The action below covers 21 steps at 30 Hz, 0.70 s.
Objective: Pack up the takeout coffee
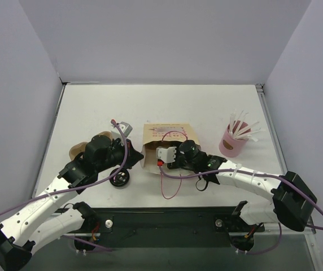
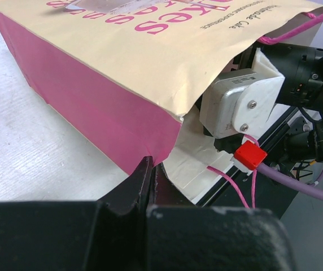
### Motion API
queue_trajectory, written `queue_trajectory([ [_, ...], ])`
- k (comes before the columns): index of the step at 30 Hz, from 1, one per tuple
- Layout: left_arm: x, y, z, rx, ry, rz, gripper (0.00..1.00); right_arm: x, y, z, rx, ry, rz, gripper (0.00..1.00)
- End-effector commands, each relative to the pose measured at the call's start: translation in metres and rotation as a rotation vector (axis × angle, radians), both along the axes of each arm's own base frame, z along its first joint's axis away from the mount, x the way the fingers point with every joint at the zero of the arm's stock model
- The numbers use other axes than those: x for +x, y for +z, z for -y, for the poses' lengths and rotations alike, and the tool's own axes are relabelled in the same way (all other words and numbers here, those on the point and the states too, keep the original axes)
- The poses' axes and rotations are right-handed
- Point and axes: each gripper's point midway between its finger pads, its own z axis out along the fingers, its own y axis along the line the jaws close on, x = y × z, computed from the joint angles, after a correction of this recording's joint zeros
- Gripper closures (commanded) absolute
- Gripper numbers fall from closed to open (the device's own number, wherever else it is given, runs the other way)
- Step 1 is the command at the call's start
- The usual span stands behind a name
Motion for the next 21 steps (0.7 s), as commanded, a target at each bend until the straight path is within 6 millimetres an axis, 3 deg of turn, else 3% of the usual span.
queue_trajectory([
  [1, 0.001, 0.014, 0.004, -0.032, -0.018, 0.049, 1.0, 0.005, -0.006, -0.003, 0.016, 0.001, 0.002, 0.6],
  [13, -0.001, 0.01, 0.003, -0.023, -0.017, 0.034, 1.0, 0.02, -0.02, -0.002, 0.042, -0.027, 0.026, 0.6],
  [21, 0.0, 0.009, 0.004, -0.022, -0.015, 0.028, 1.0, 0.03, -0.029, 0.0, 0.051, -0.063, 0.019, 0.55],
])
